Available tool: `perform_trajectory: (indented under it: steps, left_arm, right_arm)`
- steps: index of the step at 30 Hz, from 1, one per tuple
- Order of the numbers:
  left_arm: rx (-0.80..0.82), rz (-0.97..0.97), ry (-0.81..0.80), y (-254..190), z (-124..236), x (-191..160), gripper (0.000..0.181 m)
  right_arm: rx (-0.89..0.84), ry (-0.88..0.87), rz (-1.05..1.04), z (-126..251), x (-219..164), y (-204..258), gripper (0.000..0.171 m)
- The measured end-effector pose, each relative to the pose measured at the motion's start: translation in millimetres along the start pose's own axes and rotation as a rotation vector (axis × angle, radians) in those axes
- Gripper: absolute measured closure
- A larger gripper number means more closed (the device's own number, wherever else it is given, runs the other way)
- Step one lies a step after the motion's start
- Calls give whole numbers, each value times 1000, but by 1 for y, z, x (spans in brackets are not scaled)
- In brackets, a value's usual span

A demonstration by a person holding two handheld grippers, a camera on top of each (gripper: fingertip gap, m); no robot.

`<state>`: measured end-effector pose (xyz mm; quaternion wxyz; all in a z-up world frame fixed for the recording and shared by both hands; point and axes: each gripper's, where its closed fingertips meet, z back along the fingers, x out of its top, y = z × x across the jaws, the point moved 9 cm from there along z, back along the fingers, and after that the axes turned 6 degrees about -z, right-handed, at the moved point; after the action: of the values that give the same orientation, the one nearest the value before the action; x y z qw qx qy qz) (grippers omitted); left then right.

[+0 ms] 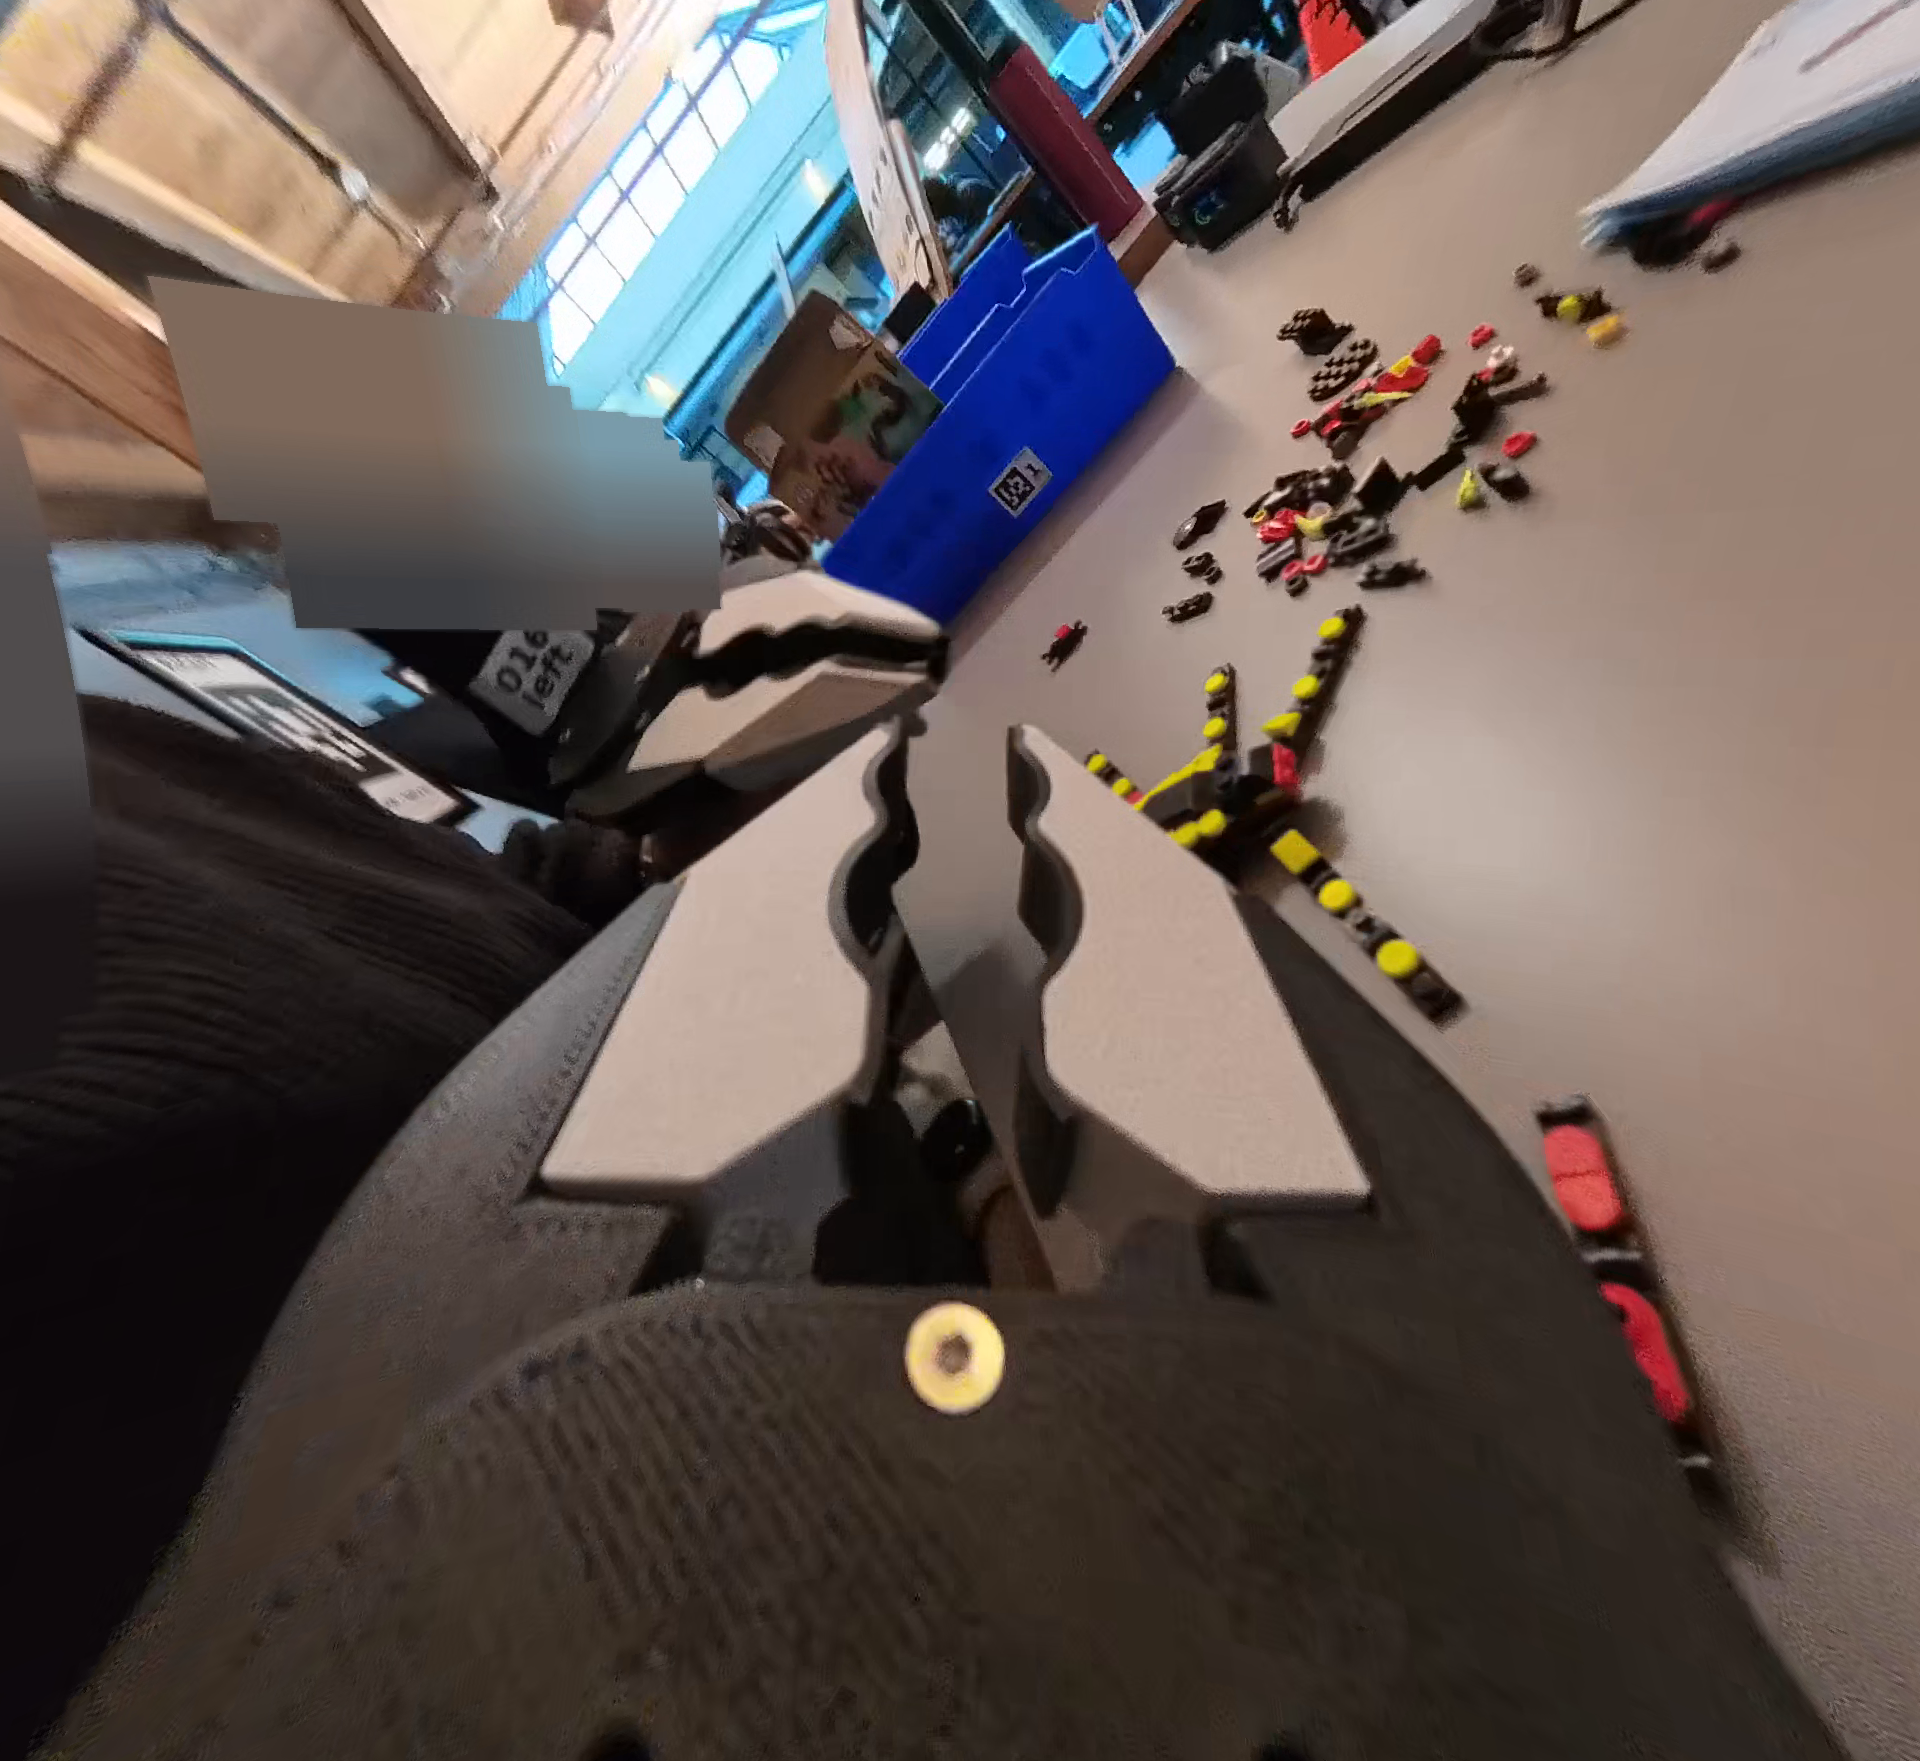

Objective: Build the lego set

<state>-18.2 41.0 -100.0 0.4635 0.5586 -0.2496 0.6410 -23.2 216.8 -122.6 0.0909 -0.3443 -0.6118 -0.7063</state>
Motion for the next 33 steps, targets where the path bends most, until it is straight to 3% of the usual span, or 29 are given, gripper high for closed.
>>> perform_trajectory:
  steps: [8,23,26,28,31,33]
  left_arm:
    - [-39,-56,9,-18,-4,1,177]
    - [-80,-18,15,-26,-5,-2,172]
    - [-90,-11,28,-25,-5,-4,170]
    - [-94,-5,35,-23,-5,-7,170]
    - [-102,16,50,-19,-4,-11,170]
    - [-114,38,55,-17,-5,-14,171]
  right_arm:
    - [80,0,-141,1,-3,-4,156]
    - [88,68,-92,3,0,-5,169]
    - [-58,70,39,30,24,-15,168]
    - [-271,107,181,57,39,-26,169]
    - [-574,259,326,87,45,-43,168]
    - [-658,354,331,93,41,-52,169]
